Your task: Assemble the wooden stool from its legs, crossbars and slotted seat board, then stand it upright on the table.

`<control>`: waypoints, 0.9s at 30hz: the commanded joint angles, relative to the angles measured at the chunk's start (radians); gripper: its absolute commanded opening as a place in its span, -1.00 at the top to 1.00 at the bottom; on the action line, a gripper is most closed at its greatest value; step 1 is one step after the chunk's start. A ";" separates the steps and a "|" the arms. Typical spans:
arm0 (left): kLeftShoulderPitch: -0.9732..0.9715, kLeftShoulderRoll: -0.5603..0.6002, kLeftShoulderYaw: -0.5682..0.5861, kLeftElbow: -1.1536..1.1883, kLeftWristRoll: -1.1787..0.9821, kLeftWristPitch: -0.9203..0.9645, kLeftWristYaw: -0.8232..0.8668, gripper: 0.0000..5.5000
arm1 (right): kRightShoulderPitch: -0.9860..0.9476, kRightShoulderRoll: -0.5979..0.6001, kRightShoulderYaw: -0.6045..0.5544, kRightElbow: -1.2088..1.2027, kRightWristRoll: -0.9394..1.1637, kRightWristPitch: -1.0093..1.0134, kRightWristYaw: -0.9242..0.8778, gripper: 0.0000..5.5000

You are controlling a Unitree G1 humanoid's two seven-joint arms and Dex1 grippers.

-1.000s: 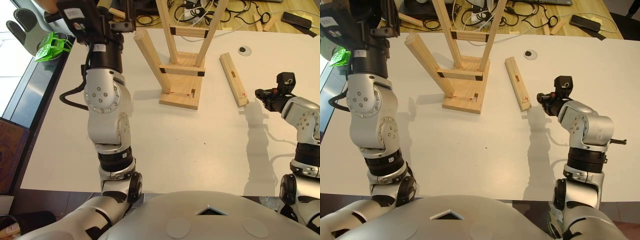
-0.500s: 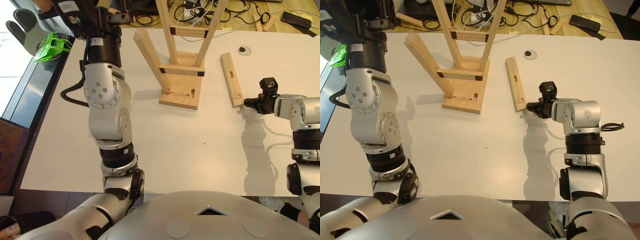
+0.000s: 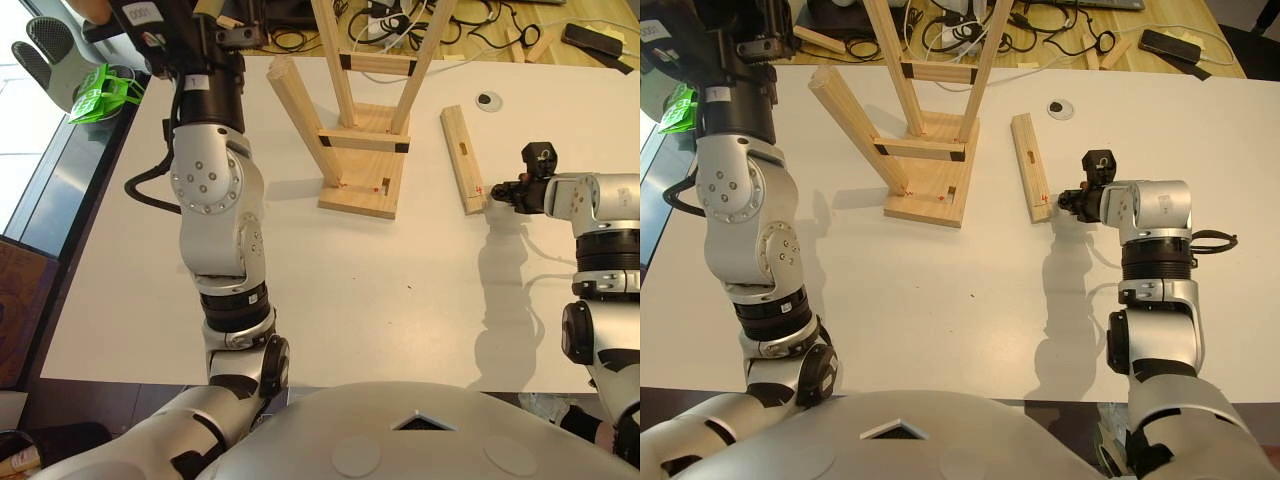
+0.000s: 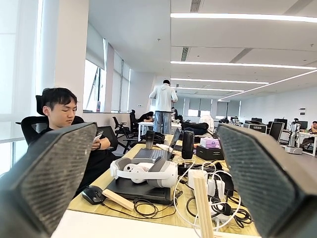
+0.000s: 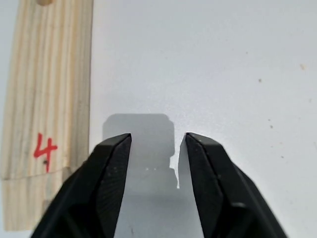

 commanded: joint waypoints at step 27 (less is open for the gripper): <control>-0.059 0.030 0.078 0.025 -0.006 -0.004 0.006 -0.64 | -0.089 0.037 0.037 -0.006 -0.050 0.012 0.019 0.99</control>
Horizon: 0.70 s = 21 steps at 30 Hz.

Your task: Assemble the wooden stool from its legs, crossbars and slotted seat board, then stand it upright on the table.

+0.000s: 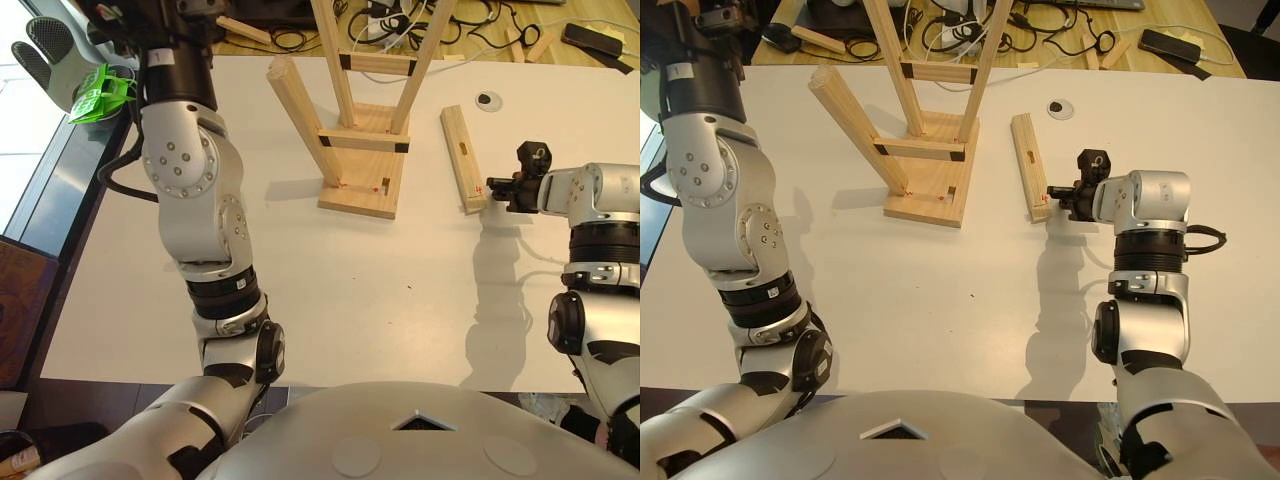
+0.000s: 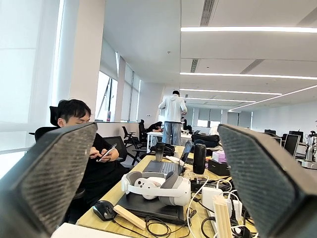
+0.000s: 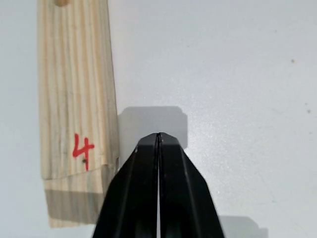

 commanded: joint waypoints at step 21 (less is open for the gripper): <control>0.021 -0.015 0.003 -0.032 -0.006 0.046 0.017 -0.64 | -0.099 0.010 0.115 -0.002 -0.027 0.052 0.056 0.55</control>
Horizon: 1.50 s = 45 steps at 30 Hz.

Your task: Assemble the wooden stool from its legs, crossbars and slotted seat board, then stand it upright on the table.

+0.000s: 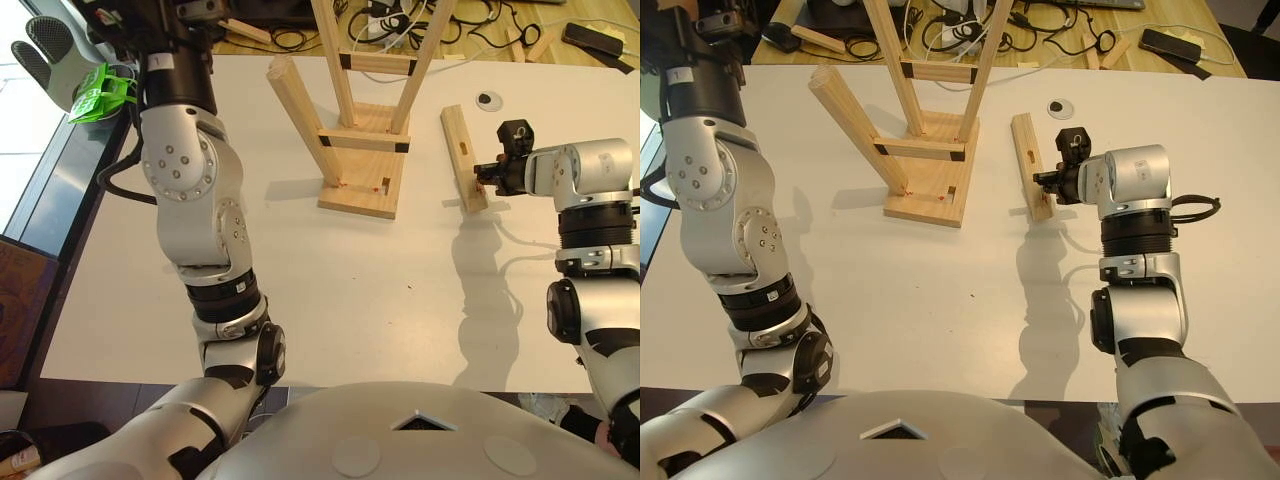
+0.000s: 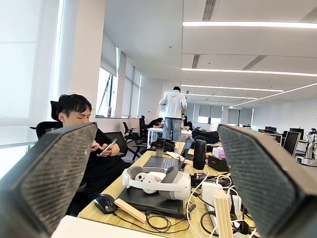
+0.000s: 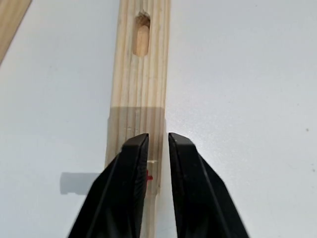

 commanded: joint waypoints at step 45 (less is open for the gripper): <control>0.004 -0.029 -0.008 0.018 -0.004 -0.035 0.027 -0.64 | -0.044 0.006 0.047 0.065 0.011 0.155 0.058 -0.56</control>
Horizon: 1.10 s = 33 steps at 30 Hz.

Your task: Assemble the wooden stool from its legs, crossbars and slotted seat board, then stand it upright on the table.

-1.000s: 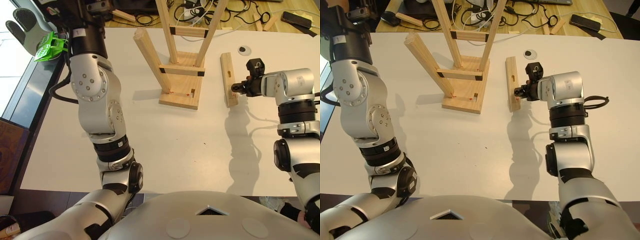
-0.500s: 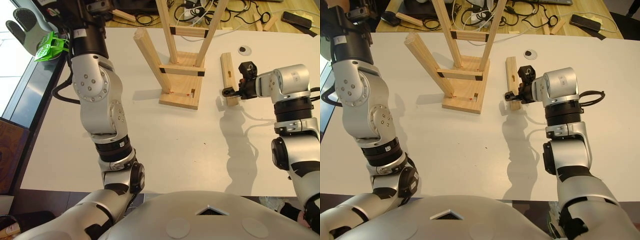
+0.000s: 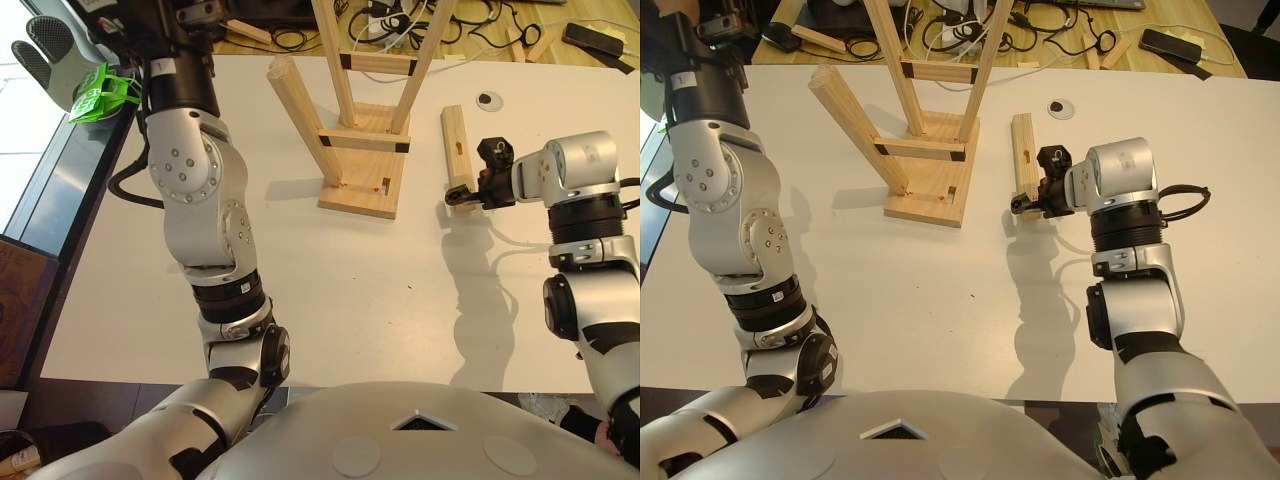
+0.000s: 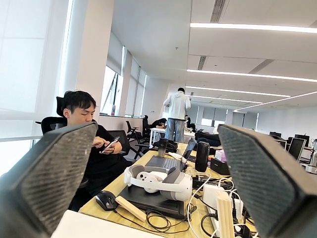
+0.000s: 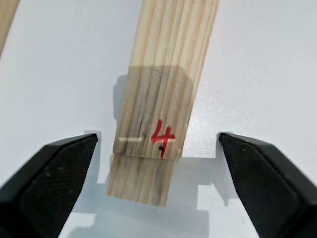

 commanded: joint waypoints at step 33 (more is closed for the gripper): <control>-0.044 0.044 0.030 0.027 -0.019 0.000 -0.024 -0.64 | 0.115 0.102 -0.160 -0.323 -0.081 -0.275 -0.250 0.26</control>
